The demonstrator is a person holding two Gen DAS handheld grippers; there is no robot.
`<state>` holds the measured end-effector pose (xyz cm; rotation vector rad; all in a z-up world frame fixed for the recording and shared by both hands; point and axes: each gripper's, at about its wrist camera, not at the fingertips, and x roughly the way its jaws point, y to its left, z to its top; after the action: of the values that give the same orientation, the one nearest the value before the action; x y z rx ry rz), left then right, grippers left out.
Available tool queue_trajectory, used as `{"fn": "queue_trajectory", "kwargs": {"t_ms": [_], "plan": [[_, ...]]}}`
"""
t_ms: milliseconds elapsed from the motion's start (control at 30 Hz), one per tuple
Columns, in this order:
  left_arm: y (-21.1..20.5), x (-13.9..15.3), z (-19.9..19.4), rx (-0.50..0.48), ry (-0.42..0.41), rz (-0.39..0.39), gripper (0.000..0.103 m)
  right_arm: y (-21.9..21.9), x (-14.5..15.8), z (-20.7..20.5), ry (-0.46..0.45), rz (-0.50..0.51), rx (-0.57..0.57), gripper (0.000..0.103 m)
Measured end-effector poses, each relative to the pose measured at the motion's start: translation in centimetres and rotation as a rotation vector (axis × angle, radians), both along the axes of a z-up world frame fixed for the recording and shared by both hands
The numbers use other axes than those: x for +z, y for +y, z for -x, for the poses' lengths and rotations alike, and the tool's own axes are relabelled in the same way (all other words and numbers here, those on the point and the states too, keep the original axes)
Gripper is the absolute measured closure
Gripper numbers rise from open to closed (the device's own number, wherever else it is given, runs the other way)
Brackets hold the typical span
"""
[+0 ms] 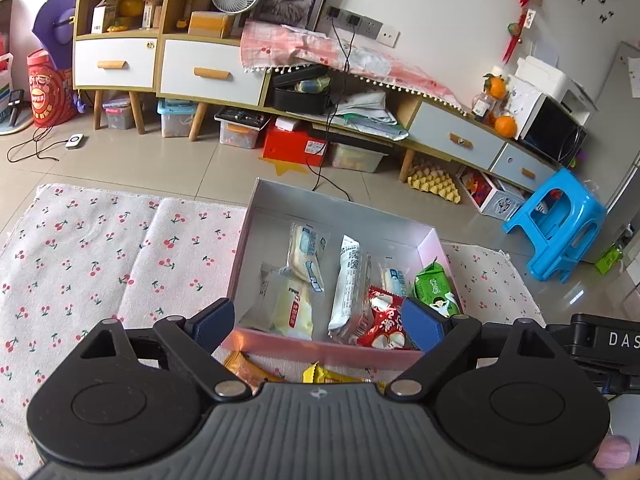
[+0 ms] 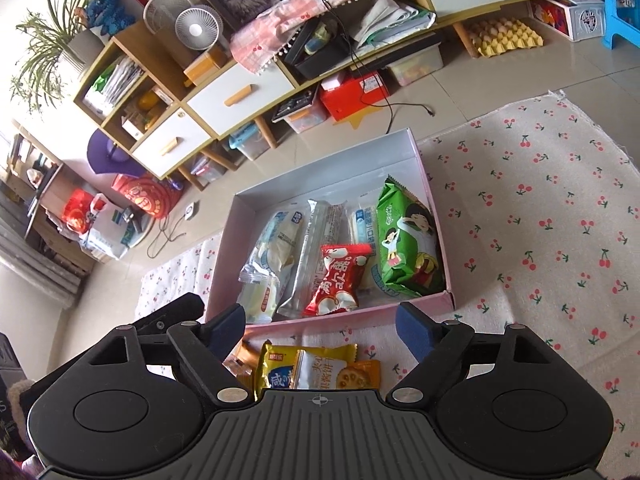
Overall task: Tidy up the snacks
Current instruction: 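Move the left gripper to a red candy bag while the right approaches an orange biscuit bag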
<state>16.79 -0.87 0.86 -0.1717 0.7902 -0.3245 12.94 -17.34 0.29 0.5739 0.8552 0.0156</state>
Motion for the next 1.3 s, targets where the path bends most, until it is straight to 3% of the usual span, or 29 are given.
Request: {"fn": "queue_trajectory", "kwargs": {"t_ms": [400,633,767,967,1300], "plan": [[1.0,-0.1,4.1,0.025,0.093,-0.059,0.007,1.0,0.0,4.0,0.024,0.08,0.007,0.019],[2.3,-1.9,6.9,0.026,0.067,-0.068,0.005,2.0,-1.6,5.6,0.02,0.12,0.024,0.014],[2.4,-2.7,7.5,0.001,0.096,-0.075,0.004,2.7,-2.7,6.1,0.027,0.166,0.037,0.014],[2.5,-3.7,8.4,-0.022,0.085,-0.173,0.004,4.4,-3.4,6.7,0.007,0.248,0.064,0.014],[4.8,-4.0,8.9,-0.007,0.103,-0.185,0.003,6.2,-4.2,6.3,-0.003,0.3,0.103,0.011]]}}
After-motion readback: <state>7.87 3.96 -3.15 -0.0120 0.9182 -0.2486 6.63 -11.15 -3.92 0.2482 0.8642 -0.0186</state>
